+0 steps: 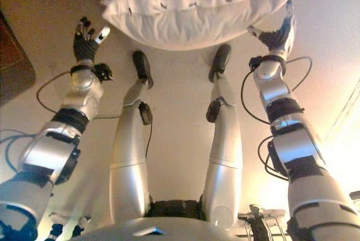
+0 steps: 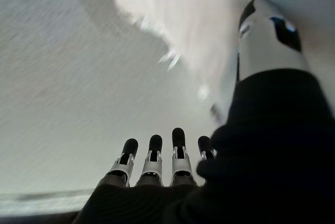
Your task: Pick up the cushion and take it to the sofa
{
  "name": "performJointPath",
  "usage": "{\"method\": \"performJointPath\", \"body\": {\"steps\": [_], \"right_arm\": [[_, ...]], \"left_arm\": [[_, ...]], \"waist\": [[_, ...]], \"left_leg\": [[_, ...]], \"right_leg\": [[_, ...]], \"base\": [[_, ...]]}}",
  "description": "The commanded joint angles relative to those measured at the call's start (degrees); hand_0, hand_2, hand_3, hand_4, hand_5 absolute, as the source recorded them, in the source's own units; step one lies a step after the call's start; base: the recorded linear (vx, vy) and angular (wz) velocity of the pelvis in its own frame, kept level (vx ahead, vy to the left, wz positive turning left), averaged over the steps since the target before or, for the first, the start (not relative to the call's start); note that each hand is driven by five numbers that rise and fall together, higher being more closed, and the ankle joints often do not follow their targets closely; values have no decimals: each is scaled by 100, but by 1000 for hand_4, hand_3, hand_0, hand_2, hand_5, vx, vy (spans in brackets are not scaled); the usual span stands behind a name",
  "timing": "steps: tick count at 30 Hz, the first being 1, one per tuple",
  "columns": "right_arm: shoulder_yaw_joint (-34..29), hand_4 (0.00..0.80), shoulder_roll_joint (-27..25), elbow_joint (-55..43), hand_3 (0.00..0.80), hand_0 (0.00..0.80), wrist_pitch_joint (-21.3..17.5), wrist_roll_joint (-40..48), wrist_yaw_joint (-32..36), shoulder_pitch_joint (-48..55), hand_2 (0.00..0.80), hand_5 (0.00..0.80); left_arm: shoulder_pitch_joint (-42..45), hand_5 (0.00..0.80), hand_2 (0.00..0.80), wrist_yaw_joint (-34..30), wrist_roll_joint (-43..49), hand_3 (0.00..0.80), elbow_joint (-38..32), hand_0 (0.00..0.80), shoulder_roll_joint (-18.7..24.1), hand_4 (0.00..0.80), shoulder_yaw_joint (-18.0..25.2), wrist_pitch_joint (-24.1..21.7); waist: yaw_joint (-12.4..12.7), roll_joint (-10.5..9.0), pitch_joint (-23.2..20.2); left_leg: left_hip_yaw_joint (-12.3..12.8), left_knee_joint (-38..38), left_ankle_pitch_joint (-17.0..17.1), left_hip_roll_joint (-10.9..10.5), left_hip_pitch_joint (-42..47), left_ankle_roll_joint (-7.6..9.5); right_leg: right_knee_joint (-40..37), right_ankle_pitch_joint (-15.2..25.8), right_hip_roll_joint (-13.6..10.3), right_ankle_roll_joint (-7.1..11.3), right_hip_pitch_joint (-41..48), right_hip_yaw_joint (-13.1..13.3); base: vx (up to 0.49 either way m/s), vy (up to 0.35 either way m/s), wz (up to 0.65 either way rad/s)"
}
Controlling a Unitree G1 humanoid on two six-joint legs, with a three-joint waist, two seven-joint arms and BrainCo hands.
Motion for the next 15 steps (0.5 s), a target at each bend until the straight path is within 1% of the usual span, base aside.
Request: {"method": "performJointPath", "body": {"steps": [1, 2, 3, 5, 6, 7, 9, 10, 12, 14, 15], "right_arm": [[374, 0, -317, -481, 0, 0, -420, -28, 535, -59, 0, 0], [468, 0, -329, -540, 0, 0, -448, -42, 649, -146, 0, 0], [553, 0, -335, -543, 0, 0, -98, -93, 626, -163, 0, 0], [586, 0, -464, -306, 0, 0, -296, 173, 1021, -329, 0, 0], [670, 0, -658, -371, 0, 0, -374, 336, 1336, -496, 0, 0], [786, 0, -804, -492, 0, 0, -292, 524, 1531, -651, 0, 0], [924, 0, -940, -584, 0, 0, -265, 734, 1737, -840, 0, 0], [1016, 0, -1053, -641, 0, 0, -316, 903, 1939, -963, 0, 0], [1094, 0, -1123, -679, 0, 0, -604, 1199, 2307, -1065, 0, 0], [1133, 0, -1134, -823, 0, 0, -810, 1594, 2748, -1152, 0, 0], [1132, 0, -1126, -867, 0, 0, -874, 1739, 2947, -1181, 0, 0]], "left_arm": [[-56, 0, 0, -588, -490, 0, -257, 0, 245, 0, 180, -193], [-147, 0, 0, -793, -572, 0, -292, 0, 278, 0, 129, -204], [-169, 0, 0, -988, -680, 0, -329, 0, 281, 0, 49, -200], [-370, 0, 0, -1252, -756, 0, -293, 0, 352, 0, -89, -186], [-550, 0, 0, -1351, -734, 0, -375, 0, 493, 0, -193, -138], [-662, 0, 0, -1317, -660, 0, -460, 0, 568, 0, -292, -86], [-784, 0, 0, -1346, -654, 0, -536, 0, 651, 0, -373, -20], [-875, 0, 0, -1381, -671, 0, -582, 0, 715, 0, -445, 3], [-1007, 0, 0, -1541, -712, 0, -582, 0, 752, 0, -542, 30], [-1136, 0, 0, -1910, -865, 0, -581, 0, 767, 0, -638, 105], [-1172, 0, 0, -2087, -942, 0, -584, 0, 765, 0, -673, 70]], "waist": [[-63, 179, -19], [-63, 183, -19], [-50, 193, -19], [-43, 191, -19], [-50, 170, -19], [-43, 138, -19], [-31, 112, -19], [-29, 95, -19], [-37, 72, -19], [-45, 49, -19], [-51, 43, -19]], "left_leg": [[-211, 290, -224, -51, -442, 17], [-212, 339, -236, -48, -550, 13], [-260, 471, -470, -33, -498, -44], [-280, 616, -516, -39, -663, -63], [-259, 626, -311, -57, -924, -13], [-290, 709, -321, -55, -1030, -21], [-322, 770, -330, -45, -1121, -25], [-342, 816, -328, -44, -1198, -23], [-371, 841, -329, -53, -1282, -31], [-388, 827, -330, -68, -1334, -43], [-390, 820, -334, -72, -1343, -48]], "right_leg": [[437, -248, -78, 405, -225, 319], [490, -253, -93, 413, -334, 330], [655, -475, -77, 477, -290, 378], [738, -464, -67, 521, -408, 395], [708, -238, -114, 493, -632, 362], [786, -232, -133, 514, -714, 356], [850, -236, -162, 525, -788, 346], [892, -243, -173, 527, -839, 344], [892, -231, -179, 539, -912, 352], [850, -209, -207, 561, -963, 344], [830, -201, -213, 568, -972, 341]], "base": [[0, 0, 0], [100, 23, 1], [102, 10, -1], [4, -5, -6], [-86, -14, -8], [-84, -12, -10], [8, -15, -2], [0, 0, 0], [9, -15, -1], [17, -37, -2], [0, 0, 0]]}}
